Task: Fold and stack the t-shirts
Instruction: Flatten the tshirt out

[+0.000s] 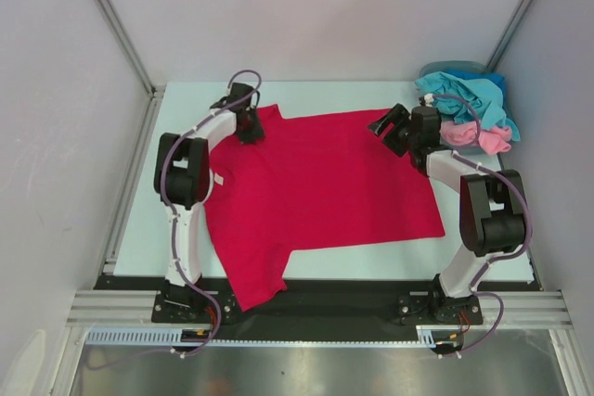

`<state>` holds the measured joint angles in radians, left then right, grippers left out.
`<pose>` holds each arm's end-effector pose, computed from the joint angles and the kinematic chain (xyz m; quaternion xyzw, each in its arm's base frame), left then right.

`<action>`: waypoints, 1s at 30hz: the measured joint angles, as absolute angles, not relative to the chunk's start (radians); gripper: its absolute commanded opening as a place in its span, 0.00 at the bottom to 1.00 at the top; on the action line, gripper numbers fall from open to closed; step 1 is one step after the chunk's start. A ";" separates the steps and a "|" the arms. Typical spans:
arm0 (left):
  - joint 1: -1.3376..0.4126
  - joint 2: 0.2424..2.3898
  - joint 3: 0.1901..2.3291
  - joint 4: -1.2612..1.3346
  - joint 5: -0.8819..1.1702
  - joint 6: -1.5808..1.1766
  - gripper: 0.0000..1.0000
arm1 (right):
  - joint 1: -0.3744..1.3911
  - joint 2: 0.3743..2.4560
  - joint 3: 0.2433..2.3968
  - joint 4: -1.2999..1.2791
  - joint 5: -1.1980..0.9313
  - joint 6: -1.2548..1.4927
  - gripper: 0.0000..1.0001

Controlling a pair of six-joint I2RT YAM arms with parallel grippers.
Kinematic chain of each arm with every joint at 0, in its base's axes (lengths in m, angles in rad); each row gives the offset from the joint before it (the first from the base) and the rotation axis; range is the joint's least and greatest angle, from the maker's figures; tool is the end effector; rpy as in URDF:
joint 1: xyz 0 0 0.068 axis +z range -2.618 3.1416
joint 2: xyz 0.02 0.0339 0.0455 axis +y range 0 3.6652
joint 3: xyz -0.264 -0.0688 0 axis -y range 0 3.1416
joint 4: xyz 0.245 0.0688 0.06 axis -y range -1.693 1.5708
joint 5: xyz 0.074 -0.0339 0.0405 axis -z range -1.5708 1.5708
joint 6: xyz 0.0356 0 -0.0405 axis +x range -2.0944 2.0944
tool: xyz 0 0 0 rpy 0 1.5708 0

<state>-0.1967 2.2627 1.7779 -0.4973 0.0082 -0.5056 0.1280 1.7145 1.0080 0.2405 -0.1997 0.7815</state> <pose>0.4844 -0.0968 0.1645 -0.1460 0.9458 -0.1035 0.2711 0.3764 0.0556 0.2124 0.2223 0.8190 0.3056 0.4318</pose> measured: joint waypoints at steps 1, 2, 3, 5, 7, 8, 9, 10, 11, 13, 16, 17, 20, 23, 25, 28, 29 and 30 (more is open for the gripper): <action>-0.217 2.243 1.746 -0.496 0.000 -0.506 0.37 | 0.134 1.712 1.007 0.224 -0.187 0.783 0.77; -0.234 2.222 1.721 -0.497 0.002 -0.507 0.37 | 0.138 1.708 1.003 0.209 -0.178 0.786 0.78; -0.250 2.195 1.692 -0.496 -0.004 -0.507 0.37 | 0.141 1.699 0.997 0.189 -0.162 0.786 0.78; -0.267 2.143 1.647 -0.507 -0.007 -0.507 0.37 | 0.142 1.681 0.986 0.152 -0.138 0.789 0.79; -0.270 2.087 1.607 -0.509 -0.022 -0.506 0.37 | 0.142 1.660 0.972 0.121 -0.112 0.793 0.79; -0.267 2.066 1.594 -0.510 -0.028 -0.506 0.37 | 0.142 1.648 0.962 0.111 -0.104 0.793 0.79; -0.263 2.038 1.577 -0.511 -0.039 -0.505 0.37 | 0.141 1.637 0.953 0.100 -0.094 0.794 0.79; -0.260 2.019 1.568 -0.513 -0.046 -0.505 0.37 | 0.140 1.626 0.944 0.093 -0.089 0.796 0.79; -0.257 1.997 1.560 -0.516 -0.054 -0.504 0.37 | 0.140 1.618 0.937 0.088 -0.085 0.797 0.78; -0.252 1.962 1.548 -0.519 -0.072 -0.498 0.37 | 0.140 1.604 0.921 0.085 -0.082 0.803 0.79; -0.248 1.933 1.530 -0.519 -0.093 -0.496 0.37 | 0.140 1.593 0.899 0.081 -0.075 0.812 0.79; -0.248 1.927 1.520 -0.519 -0.099 -0.496 0.37 | 0.140 1.592 0.896 0.077 -0.075 0.812 0.79; -0.249 1.923 1.487 -0.527 -0.106 -0.496 0.37 | 0.136 1.592 0.893 0.064 -0.075 0.812 0.79; -0.249 1.923 1.454 -0.540 -0.106 -0.496 0.37 | 0.127 1.603 0.898 0.054 -0.071 0.812 0.79; -0.249 1.923 1.439 -0.542 -0.102 -0.496 0.37 | 0.115 1.641 0.929 0.031 -0.069 0.807 0.79; -0.249 1.923 1.434 -0.542 -0.097 -0.496 0.37 | 0.096 1.746 1.033 -0.033 -0.066 0.781 0.79; -0.249 1.923 1.434 -0.541 -0.094 -0.496 0.37 | 0.093 1.774 1.066 -0.044 -0.063 0.772 0.79; -0.248 1.923 1.435 -0.540 -0.092 -0.496 0.37 | 0.089 1.812 1.108 -0.065 -0.061 0.759 0.79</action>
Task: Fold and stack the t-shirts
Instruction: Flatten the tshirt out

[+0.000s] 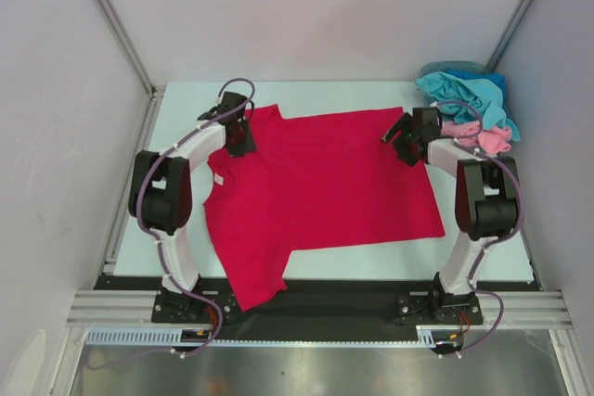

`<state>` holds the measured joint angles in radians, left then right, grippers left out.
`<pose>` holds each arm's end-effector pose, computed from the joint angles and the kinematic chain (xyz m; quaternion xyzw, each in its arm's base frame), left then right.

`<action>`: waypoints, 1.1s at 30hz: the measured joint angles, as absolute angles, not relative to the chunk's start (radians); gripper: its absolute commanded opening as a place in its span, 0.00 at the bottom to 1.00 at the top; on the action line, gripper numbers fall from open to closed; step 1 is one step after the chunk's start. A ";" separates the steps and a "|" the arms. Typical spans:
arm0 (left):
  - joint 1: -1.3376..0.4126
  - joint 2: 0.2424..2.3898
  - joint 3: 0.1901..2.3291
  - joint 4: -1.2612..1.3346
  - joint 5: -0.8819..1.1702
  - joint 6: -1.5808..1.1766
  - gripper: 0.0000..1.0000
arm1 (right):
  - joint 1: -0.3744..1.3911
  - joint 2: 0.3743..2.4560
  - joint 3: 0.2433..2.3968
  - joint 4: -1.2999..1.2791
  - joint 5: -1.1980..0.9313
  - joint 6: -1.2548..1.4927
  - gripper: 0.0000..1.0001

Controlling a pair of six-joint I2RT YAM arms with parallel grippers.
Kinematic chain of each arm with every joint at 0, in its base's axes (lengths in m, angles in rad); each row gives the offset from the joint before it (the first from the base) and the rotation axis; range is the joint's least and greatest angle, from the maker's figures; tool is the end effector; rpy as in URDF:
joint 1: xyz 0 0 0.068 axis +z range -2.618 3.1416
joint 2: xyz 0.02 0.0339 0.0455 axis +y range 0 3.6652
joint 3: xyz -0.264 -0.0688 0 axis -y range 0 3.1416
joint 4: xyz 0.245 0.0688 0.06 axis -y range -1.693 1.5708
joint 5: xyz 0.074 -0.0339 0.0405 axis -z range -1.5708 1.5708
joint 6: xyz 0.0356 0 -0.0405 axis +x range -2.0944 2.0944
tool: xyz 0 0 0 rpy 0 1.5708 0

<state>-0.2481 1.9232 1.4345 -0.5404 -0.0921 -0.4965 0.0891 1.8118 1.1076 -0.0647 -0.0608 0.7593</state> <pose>0.4002 -0.0980 0.2055 -0.1315 0.9536 -0.0559 0.2651 0.3856 0.0366 0.1808 0.2914 0.8730 0.1861 0.3440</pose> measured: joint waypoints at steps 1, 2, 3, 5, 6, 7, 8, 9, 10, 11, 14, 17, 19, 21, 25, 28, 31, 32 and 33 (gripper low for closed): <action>-0.249 1.924 1.435 -0.541 -0.091 -0.496 0.37 | 0.086 1.847 1.150 -0.087 -0.057 0.746 0.79; -0.248 1.926 1.436 -0.543 -0.089 -0.496 0.37 | 0.083 1.879 1.191 -0.110 -0.052 0.735 0.79; -0.248 1.928 1.439 -0.544 -0.086 -0.496 0.37 | 0.081 1.908 1.230 -0.130 -0.048 0.723 0.79; -0.248 1.932 1.449 -0.545 -0.083 -0.496 0.37 | 0.081 1.951 1.290 -0.164 -0.042 0.703 0.79; -0.246 1.934 1.454 -0.545 -0.082 -0.496 0.37 | 0.082 1.964 1.309 -0.175 -0.041 0.696 0.79; -0.245 1.936 1.458 -0.545 -0.081 -0.496 0.37 | 0.082 1.975 1.325 -0.185 -0.039 0.691 0.79; -0.245 1.940 1.461 -0.545 -0.080 -0.496 0.37 | 0.082 1.987 1.339 -0.196 -0.038 0.684 0.79; -0.245 1.943 1.463 -0.545 -0.080 -0.496 0.37 | 0.082 1.995 1.350 -0.206 -0.038 0.679 0.79; -0.244 1.946 1.463 -0.545 -0.080 -0.496 0.37 | 0.082 2.003 1.358 -0.215 -0.038 0.675 0.79; -0.244 1.950 1.463 -0.546 -0.080 -0.496 0.37 | 0.082 2.010 1.362 -0.219 -0.038 0.673 0.79; -0.244 1.964 1.463 -0.549 -0.083 -0.496 0.36 | 0.082 2.026 1.377 -0.227 -0.037 0.667 0.79; -0.243 1.977 1.463 -0.550 -0.083 -0.497 0.37 | 0.082 2.040 1.393 -0.231 -0.042 0.661 0.79; -0.243 1.987 1.463 -0.551 -0.083 -0.496 0.37 | 0.081 2.046 1.405 -0.238 -0.046 0.660 0.79; -0.243 1.996 1.463 -0.554 -0.081 -0.496 0.37 | 0.081 2.053 1.419 -0.247 -0.051 0.657 0.79; -0.240 2.031 1.475 -0.569 -0.072 -0.496 0.36 | 0.081 2.062 1.437 -0.267 -0.059 0.650 0.79; -0.236 2.054 1.481 -0.575 -0.067 -0.496 0.37 | 0.080 2.063 1.439 -0.271 -0.064 0.648 0.79; -0.233 2.061 1.492 -0.580 -0.066 -0.496 0.36 | 0.077 2.063 1.439 -0.271 -0.072 0.645 0.79; -0.233 2.064 1.496 -0.580 -0.066 -0.496 0.37 | 0.076 2.063 1.439 -0.271 -0.073 0.645 0.79; -0.233 2.068 1.501 -0.581 -0.066 -0.495 0.36 | 0.076 2.063 1.439 -0.271 -0.076 0.645 0.79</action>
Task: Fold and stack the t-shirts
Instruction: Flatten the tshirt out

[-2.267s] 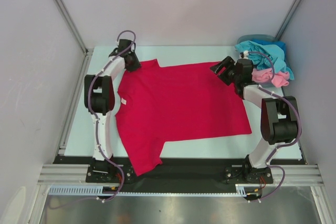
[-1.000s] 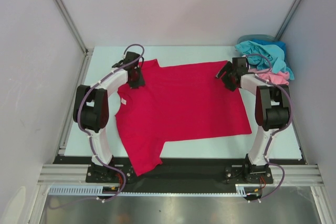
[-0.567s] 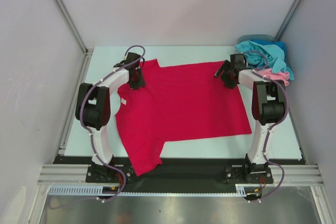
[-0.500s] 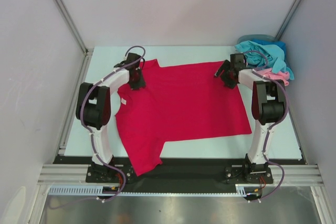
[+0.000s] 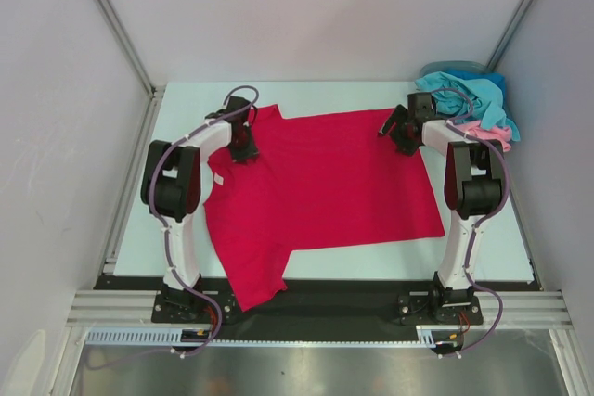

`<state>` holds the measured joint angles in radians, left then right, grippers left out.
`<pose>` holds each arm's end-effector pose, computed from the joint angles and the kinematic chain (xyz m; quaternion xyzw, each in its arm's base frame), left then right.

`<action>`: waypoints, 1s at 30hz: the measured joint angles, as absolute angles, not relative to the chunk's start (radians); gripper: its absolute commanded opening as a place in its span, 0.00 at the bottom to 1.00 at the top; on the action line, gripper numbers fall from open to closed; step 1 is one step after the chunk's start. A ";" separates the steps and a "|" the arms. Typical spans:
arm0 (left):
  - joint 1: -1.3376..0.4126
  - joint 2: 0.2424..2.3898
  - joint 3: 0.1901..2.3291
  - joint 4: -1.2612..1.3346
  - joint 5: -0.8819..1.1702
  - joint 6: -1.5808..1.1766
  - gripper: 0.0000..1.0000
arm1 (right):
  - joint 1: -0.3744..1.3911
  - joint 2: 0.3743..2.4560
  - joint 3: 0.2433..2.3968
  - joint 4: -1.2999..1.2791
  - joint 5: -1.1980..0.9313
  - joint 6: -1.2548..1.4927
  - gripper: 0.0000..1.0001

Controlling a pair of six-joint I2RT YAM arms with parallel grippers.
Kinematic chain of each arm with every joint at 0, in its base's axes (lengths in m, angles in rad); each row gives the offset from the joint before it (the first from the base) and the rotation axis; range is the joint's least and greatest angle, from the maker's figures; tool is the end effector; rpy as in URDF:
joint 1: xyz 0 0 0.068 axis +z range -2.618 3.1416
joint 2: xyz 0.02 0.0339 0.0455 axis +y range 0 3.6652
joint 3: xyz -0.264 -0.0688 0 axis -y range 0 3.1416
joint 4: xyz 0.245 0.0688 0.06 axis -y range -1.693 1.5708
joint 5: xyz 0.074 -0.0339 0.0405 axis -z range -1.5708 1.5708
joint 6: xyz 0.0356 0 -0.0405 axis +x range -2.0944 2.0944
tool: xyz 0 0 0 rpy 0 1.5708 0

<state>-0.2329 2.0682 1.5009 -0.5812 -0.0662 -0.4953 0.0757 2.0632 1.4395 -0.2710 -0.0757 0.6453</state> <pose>0.4187 -0.0969 0.1646 -0.1347 0.9679 -0.0444 0.2073 0.4458 0.0365 0.1663 0.2528 0.9083 0.1503 0.2975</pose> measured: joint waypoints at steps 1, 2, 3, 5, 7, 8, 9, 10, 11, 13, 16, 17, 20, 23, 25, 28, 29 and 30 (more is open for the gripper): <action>-0.233 2.072 1.504 -0.581 -0.066 -0.495 0.36 | 0.075 2.063 1.439 -0.271 -0.077 0.645 0.79; -0.233 2.076 1.510 -0.585 -0.066 -0.495 0.36 | 0.075 2.064 1.439 -0.271 -0.079 0.645 0.79; -0.233 2.078 1.514 -0.588 -0.067 -0.494 0.36 | 0.075 2.064 1.440 -0.271 -0.080 0.645 0.79; -0.232 2.087 1.528 -0.597 -0.067 -0.490 0.36 | 0.074 2.065 1.441 -0.271 -0.083 0.643 0.79; -0.231 2.102 1.552 -0.613 -0.067 -0.487 0.36 | 0.074 2.067 1.444 -0.272 -0.086 0.643 0.79; -0.231 2.110 1.569 -0.624 -0.067 -0.487 0.37 | 0.074 2.069 1.447 -0.273 -0.088 0.642 0.79; -0.229 2.121 1.587 -0.633 -0.067 -0.487 0.36 | 0.074 2.070 1.450 -0.273 -0.090 0.642 0.79; -0.228 2.132 1.604 -0.639 -0.067 -0.487 0.36 | 0.074 2.073 1.454 -0.276 -0.093 0.642 0.79; -0.226 2.151 1.634 -0.655 -0.068 -0.487 0.36 | 0.074 2.077 1.460 -0.279 -0.095 0.643 0.79; -0.222 2.173 1.670 -0.676 -0.072 -0.486 0.36 | 0.074 2.085 1.472 -0.282 -0.099 0.642 0.79; -0.218 2.219 1.751 -0.715 -0.081 -0.479 0.36 | 0.074 2.097 1.490 -0.285 -0.107 0.642 0.79; -0.215 2.236 1.779 -0.727 -0.085 -0.477 0.36 | 0.074 2.101 1.497 -0.287 -0.110 0.642 0.79; -0.208 2.278 1.853 -0.772 -0.088 -0.470 0.36 | 0.074 2.109 1.509 -0.288 -0.115 0.643 0.79; -0.201 2.320 1.930 -0.820 -0.097 -0.469 0.36 | 0.074 2.118 1.523 -0.289 -0.121 0.643 0.79; -0.198 2.350 1.986 -0.850 -0.104 -0.468 0.36 | 0.074 2.119 1.526 -0.290 -0.122 0.643 0.79; -0.193 2.391 2.058 -0.878 -0.110 -0.467 0.37 | 0.073 2.119 1.527 -0.290 -0.124 0.643 0.79; -0.191 2.403 2.080 -0.888 -0.110 -0.467 0.37 | 0.072 2.119 1.527 -0.289 -0.127 0.644 0.79; -0.189 2.415 2.104 -0.902 -0.110 -0.466 0.37 | 0.070 2.119 1.527 -0.286 -0.131 0.645 0.79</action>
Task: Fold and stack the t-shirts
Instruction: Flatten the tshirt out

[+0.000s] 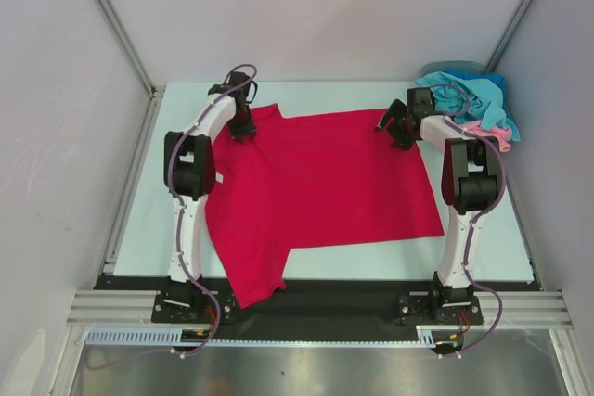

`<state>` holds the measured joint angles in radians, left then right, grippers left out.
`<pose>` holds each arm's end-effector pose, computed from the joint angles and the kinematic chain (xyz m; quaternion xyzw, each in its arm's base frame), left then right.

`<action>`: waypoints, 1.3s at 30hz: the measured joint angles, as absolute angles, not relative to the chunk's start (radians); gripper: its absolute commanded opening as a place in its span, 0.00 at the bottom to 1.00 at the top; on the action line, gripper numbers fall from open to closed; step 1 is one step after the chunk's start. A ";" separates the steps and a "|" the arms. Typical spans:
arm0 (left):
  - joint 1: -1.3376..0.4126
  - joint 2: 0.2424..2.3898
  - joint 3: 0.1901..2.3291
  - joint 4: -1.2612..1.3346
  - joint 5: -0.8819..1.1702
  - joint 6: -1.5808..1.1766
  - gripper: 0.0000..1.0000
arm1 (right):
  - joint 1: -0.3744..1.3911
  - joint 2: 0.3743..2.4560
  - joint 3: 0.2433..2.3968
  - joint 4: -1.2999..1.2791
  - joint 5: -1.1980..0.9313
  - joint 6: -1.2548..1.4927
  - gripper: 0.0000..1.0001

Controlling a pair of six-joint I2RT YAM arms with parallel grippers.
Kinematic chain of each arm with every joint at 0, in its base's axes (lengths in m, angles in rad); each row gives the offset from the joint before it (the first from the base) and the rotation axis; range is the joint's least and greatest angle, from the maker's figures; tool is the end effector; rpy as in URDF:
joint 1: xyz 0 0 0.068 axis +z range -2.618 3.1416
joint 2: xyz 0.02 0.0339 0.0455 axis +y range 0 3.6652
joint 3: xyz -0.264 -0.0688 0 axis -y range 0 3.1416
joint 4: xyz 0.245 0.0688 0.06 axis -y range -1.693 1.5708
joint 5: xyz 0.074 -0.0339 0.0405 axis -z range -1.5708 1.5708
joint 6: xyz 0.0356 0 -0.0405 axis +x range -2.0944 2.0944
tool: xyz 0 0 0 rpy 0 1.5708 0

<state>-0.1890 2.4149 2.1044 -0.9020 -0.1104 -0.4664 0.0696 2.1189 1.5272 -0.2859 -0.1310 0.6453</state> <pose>0.4990 -0.0915 0.1687 -0.1456 0.9717 -0.0059 0.1859 0.4628 0.0369 0.1679 0.2451 0.9062 0.1763 0.2960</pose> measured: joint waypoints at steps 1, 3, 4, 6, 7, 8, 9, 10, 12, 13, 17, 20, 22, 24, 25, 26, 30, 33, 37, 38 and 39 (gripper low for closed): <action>-0.187 2.426 2.127 -0.913 -0.110 -0.466 0.37 | 0.069 2.119 1.527 -0.280 -0.136 0.647 0.79; -0.186 2.447 2.175 -0.935 -0.110 -0.466 0.37 | 0.067 2.119 1.525 -0.257 -0.149 0.655 0.79; -0.186 2.456 2.198 -0.944 -0.110 -0.466 0.37 | 0.065 2.117 1.518 -0.231 -0.157 0.659 0.79; -0.184 2.468 2.225 -0.951 -0.109 -0.466 0.37 | 0.061 2.113 1.499 -0.187 -0.174 0.666 0.79; -0.184 2.471 2.232 -0.954 -0.109 -0.466 0.37 | 0.060 2.108 1.485 -0.164 -0.181 0.672 0.79; -0.184 2.474 2.236 -0.957 -0.109 -0.466 0.37 | 0.059 2.101 1.468 -0.143 -0.190 0.680 0.79; -0.184 2.477 2.237 -0.959 -0.109 -0.466 0.37 | 0.057 2.092 1.451 -0.123 -0.197 0.685 0.79; -0.184 2.480 2.238 -0.963 -0.109 -0.466 0.37 | 0.057 2.083 1.435 -0.096 -0.206 0.690 0.79; -0.184 2.487 2.238 -0.970 -0.107 -0.466 0.37 | 0.057 2.066 1.408 -0.043 -0.227 0.707 0.79; -0.184 2.490 2.237 -0.972 -0.105 -0.466 0.37 | 0.057 2.059 1.399 -0.016 -0.237 0.712 0.79; -0.184 2.470 2.192 -0.939 -0.096 -0.467 0.37 | 0.057 2.048 1.391 0.040 -0.259 0.731 0.78; -0.184 2.430 2.121 -0.893 -0.090 -0.469 0.37 | 0.063 2.048 1.403 0.019 -0.257 0.732 0.78; -0.184 2.415 2.093 -0.876 -0.084 -0.469 0.37 | 0.066 2.048 1.407 0.004 -0.252 0.730 0.78; -0.184 2.399 2.070 -0.868 -0.081 -0.469 0.37 | 0.068 2.047 1.406 -0.006 -0.250 0.728 0.78; -0.184 2.392 2.059 -0.868 -0.079 -0.469 0.37 | 0.068 2.044 1.403 -0.010 -0.249 0.728 0.78; -0.184 2.383 2.049 -0.873 -0.078 -0.469 0.37 | 0.068 2.037 1.398 -0.011 -0.248 0.727 0.78; -0.184 2.333 2.022 -0.887 -0.076 -0.469 0.37 | 0.071 1.964 1.347 -0.010 -0.240 0.725 0.78; -0.184 2.250 1.996 -0.884 -0.078 -0.469 0.37 | 0.071 1.866 1.288 0.002 -0.221 0.720 0.78; -0.185 2.056 1.900 -0.826 -0.079 -0.469 0.38 | 0.071 1.682 1.197 0.034 -0.178 0.715 0.78; -0.185 1.993 1.866 -0.800 -0.078 -0.470 0.38 | 0.071 1.629 1.172 0.043 -0.164 0.715 0.79; -0.186 1.929 1.829 -0.774 -0.075 -0.471 0.38 | 0.071 1.581 1.151 0.043 -0.150 0.715 0.79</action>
